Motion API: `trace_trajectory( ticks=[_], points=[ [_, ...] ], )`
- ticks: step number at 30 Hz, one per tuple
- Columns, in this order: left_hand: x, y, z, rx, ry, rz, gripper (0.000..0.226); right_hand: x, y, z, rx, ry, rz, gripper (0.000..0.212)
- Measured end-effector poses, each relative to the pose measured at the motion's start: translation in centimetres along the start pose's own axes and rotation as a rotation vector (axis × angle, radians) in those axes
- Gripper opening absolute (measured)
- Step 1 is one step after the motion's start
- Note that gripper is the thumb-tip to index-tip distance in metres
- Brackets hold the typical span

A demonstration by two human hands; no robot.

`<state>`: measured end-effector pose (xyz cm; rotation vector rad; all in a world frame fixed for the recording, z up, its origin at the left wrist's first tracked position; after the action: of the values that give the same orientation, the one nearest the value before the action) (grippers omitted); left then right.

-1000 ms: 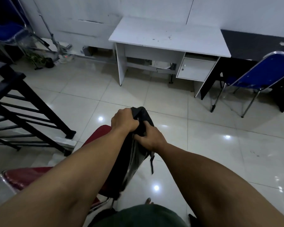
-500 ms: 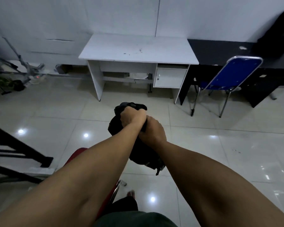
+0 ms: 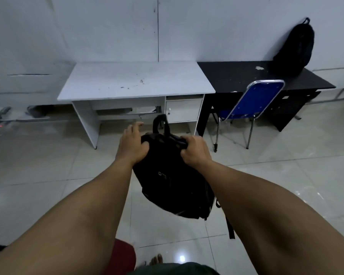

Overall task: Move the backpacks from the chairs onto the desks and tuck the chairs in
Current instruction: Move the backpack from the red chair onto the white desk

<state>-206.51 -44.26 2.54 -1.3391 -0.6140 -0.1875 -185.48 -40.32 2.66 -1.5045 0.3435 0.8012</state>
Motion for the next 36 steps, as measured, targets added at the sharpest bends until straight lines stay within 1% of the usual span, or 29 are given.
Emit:
trace_trajectory(
  ticks=[1, 3, 6, 7, 8, 10, 12, 14, 17, 21, 27, 32, 36],
  points=[
    [0.1, 0.2, 1.0, -0.032, 0.015, 0.057, 0.065, 0.3, -0.4, 0.8, 0.012, -0.009, -0.007, 0.031],
    [0.7, 0.7, 2.8, -0.113, 0.072, 0.084, 0.074, 0.9, -1.0, 2.1, 0.033, -0.022, -0.01, 0.035],
    [2.1, 2.4, 5.9, -0.321, 0.173, 0.131, 0.075, 2.1, -1.8, 4.5, 0.066, -0.002, 0.034, 0.036],
    [2.7, 2.9, 7.2, -0.356, 0.175, 0.136, 0.074, 2.7, -2.1, 5.4, 0.073, 0.004, 0.044, 0.037],
    [3.5, 3.4, 8.9, -0.353, 0.163, 0.142, 0.069, 3.3, -2.5, 6.7, 0.076, 0.002, 0.039, 0.037],
    [4.6, 3.6, 11.0, -0.287, 0.178, 0.212, 0.053, 3.8, -3.0, 8.1, 0.065, -0.01, 0.031, 0.039],
    [6.0, 4.5, 13.2, -0.246, 0.241, 0.277, 0.04, 4.7, -3.8, 10.4, 0.053, -0.034, 0.031, 0.046],
    [7.7, 5.9, 15.1, -0.195, 0.268, 0.221, 0.032, 5.9, -5.2, 13.5, 0.066, -0.051, 0.033, 0.049],
    [10.5, 8.2, 18.0, -0.082, 0.223, 0.116, 0.022, 8.0, -7.5, 18.6, 0.085, -0.074, 0.04, 0.048],
    [13.9, 9.2, 23.1, 0.044, 0.187, 0.115, 0.022, 9.8, -10.4, 24.6, 0.051, -0.131, 0.015, 0.042],
    [18.5, 9.7, 29.4, 0.197, 0.144, 0.165, 0.02, 10.1, -14.0, 32.0, 0.007, -0.185, 0.002, 0.036],
    [21.3, 9.3, 34.4, 0.316, 0.103, 0.157, 0.021, 9.7, -16.1, 37.4, 0.087, -0.174, 0.017, 0.038],
    [22.9, 9.8, 39.8, 0.397, 0.078, 0.147, 0.025, 9.4, -17.1, 42.8, 0.175, -0.141, 0.047, 0.034]
  ],
)
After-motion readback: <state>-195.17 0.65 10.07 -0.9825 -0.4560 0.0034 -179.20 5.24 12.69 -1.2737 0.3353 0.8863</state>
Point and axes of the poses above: each hand's wrist, its own z-axis towards the middle knuckle, its own y-axis out of the palm, x = y × z, the point moved 3 cm from there along z, towards the middle knuckle, and after that the axes turned 9 degrees about z, right-handed, at the moved point
